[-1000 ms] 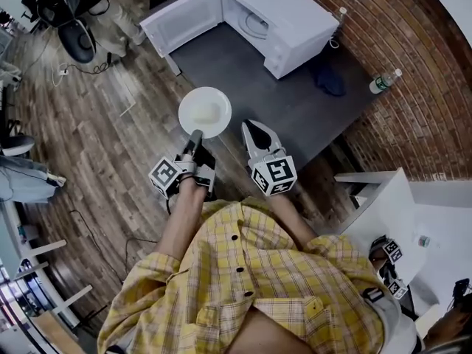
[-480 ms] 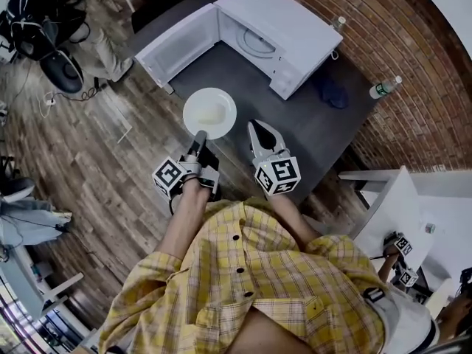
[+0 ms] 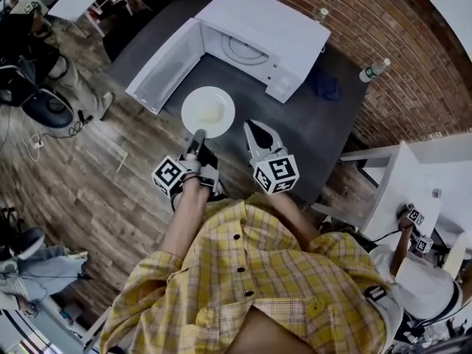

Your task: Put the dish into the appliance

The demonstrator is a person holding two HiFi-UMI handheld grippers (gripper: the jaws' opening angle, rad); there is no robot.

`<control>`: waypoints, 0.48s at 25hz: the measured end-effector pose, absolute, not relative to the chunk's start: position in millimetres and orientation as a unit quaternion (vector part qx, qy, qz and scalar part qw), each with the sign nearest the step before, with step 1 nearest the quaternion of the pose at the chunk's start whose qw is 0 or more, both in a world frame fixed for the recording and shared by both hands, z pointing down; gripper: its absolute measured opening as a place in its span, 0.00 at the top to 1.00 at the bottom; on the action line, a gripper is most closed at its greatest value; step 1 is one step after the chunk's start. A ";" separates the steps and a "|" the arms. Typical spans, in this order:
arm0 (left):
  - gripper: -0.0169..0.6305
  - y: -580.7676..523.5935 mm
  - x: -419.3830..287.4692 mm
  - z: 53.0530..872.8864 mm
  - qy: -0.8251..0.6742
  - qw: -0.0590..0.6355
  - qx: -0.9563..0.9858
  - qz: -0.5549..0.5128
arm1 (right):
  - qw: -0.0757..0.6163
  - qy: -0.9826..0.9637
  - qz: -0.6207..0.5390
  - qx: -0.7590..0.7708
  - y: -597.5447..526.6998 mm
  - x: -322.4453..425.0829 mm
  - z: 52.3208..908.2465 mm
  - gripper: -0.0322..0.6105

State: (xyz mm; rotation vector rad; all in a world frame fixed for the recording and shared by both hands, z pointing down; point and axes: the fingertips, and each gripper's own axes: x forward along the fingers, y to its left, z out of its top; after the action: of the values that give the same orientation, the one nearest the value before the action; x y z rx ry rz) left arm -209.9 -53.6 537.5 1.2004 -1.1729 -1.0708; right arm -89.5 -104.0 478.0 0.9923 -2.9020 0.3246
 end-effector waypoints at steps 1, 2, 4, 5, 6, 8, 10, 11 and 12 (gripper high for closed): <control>0.95 -58.4 -212.7 539.3 -0.492 0.549 0.510 -0.444 | 0.031 -0.938 0.105 0.330 -106.5 -90.8 478.7 0.95; 0.95 -62.4 -215.7 541.2 -0.491 0.553 0.512 -0.438 | 0.032 -0.935 0.105 0.337 -109.0 -92.2 478.9 0.95; 0.95 -69.8 -219.9 541.1 -0.484 0.557 0.517 -0.433 | 0.030 -0.930 0.110 0.348 -113.0 -93.2 478.0 0.95; 0.95 -72.8 -221.1 540.3 -0.480 0.559 0.519 -0.432 | 0.028 -0.928 0.112 0.355 -114.3 -92.8 477.2 0.95; 0.95 -74.8 -222.4 540.5 -0.478 0.562 0.521 -0.430 | 0.027 -0.925 0.113 0.361 -115.1 -92.3 476.3 0.95; 0.95 -79.0 -225.6 541.1 -0.473 0.566 0.525 -0.425 | 0.027 -0.921 0.110 0.372 -117.4 -93.1 475.7 0.95; 0.95 -85.4 -228.0 543.0 -0.469 0.570 0.528 -0.419 | 0.028 -0.918 0.109 0.380 -123.0 -94.5 476.7 0.95; 0.95 -88.6 -228.0 543.7 -0.466 0.573 0.530 -0.418 | 0.029 -0.916 0.110 0.384 -125.7 -94.3 477.7 0.95; 0.95 -91.2 -227.7 544.8 -0.464 0.575 0.530 -0.415 | 0.030 -0.914 0.110 0.388 -128.0 -93.5 478.9 0.95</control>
State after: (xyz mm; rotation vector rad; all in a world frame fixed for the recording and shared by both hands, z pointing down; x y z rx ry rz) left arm -227.7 -91.2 544.8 1.2417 -1.0866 -0.9726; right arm -93.5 -128.0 478.9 1.1973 -2.8183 0.3405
